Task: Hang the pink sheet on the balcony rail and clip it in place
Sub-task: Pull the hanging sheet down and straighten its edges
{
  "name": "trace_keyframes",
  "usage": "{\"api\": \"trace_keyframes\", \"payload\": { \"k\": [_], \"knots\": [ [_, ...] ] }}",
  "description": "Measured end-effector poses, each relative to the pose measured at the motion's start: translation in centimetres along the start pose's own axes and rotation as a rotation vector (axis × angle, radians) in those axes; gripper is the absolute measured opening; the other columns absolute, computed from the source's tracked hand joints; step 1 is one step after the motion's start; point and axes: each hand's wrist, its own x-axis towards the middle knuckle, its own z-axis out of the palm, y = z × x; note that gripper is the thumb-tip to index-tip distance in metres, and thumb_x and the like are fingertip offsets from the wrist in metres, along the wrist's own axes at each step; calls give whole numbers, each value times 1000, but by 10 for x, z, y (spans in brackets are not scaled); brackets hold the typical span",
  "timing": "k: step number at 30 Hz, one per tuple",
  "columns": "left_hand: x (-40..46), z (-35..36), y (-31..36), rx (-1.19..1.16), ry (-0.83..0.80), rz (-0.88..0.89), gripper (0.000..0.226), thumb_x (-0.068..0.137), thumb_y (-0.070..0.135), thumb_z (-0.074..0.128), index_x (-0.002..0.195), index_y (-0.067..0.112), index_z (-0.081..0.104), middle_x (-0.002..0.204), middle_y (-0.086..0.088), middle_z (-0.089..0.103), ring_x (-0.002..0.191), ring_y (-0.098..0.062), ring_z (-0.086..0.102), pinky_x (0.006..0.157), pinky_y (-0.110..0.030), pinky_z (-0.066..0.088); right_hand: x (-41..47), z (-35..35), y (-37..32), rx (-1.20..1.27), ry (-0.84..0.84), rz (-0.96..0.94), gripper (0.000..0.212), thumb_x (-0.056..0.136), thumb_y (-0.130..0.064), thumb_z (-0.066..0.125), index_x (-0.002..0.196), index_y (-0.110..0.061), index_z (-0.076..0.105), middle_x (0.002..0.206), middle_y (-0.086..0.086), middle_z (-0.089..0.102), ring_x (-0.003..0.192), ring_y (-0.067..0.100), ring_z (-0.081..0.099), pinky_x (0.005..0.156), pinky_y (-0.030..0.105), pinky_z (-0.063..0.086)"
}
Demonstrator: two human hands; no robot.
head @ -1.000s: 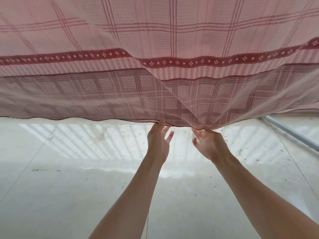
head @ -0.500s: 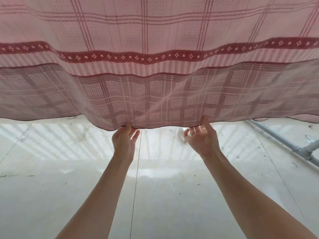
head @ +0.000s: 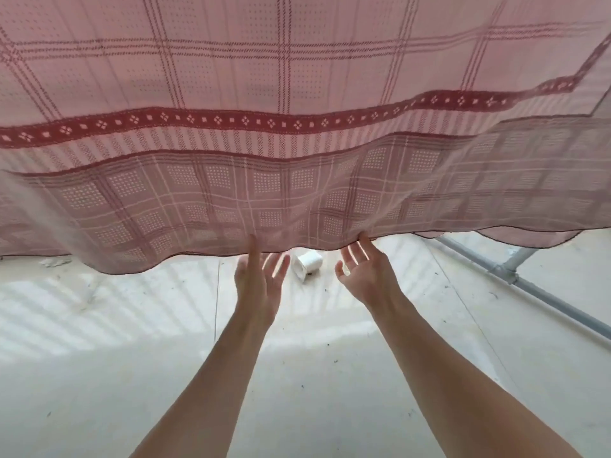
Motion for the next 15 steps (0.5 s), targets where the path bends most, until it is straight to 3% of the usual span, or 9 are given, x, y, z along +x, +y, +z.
{"api": "trace_keyframes", "payload": {
  "k": [2, 5, 9, 11, 13, 15],
  "knots": [
    [-7, 20, -21, 39, -135, -65, 7, 88, 19, 58, 95, 17, 57, 95, 2, 66, 97, -16, 63, 88, -36, 49, -6, -3, -6, -16, 3, 36, 15, 93, -26, 54, 104, -23, 62, 107, -8, 64, 99, 6, 57, 77, 28, 39],
    [-14, 45, -43, 188, -234, -118, 15, 88, 10, 54, 100, 16, 60, 103, 1, 65, 102, -15, 60, 95, -39, 44, -15, -16, -20, -92, 22, 55, 18, 90, -33, 58, 103, -22, 62, 104, -7, 64, 101, 8, 56, 87, 32, 36],
    [-13, 51, -56, 190, -187, -131, 18, 95, 10, 45, 105, 15, 59, 104, 0, 66, 100, -16, 63, 91, -39, 44, -18, -34, -58, 115, -16, 40, 9, 83, -23, 63, 90, -20, 68, 98, -2, 67, 99, 15, 61, 84, 34, 45],
    [-11, 44, -57, 181, -143, -107, 19, 95, 11, 44, 109, 16, 56, 109, 1, 64, 101, -16, 62, 90, -38, 44, -15, -40, -72, 270, -27, 15, 17, 77, -22, 68, 94, -19, 66, 94, -1, 67, 99, 18, 61, 81, 37, 48],
    [-9, 35, -53, 162, -88, -68, 18, 95, 11, 45, 109, 16, 56, 111, 1, 64, 101, -16, 61, 89, -37, 44, -8, -45, -80, 384, 1, -12, 16, 83, -23, 65, 98, -17, 64, 95, -1, 67, 100, 19, 61, 76, 39, 49],
    [-6, 29, -45, 124, -43, -26, 16, 95, 10, 45, 103, 17, 57, 97, 3, 70, 92, -14, 66, 85, -36, 47, -2, -49, -86, 417, 21, -36, 8, 89, -22, 61, 93, -15, 63, 89, 0, 69, 94, 17, 61, 75, 39, 48]
  ]
}}
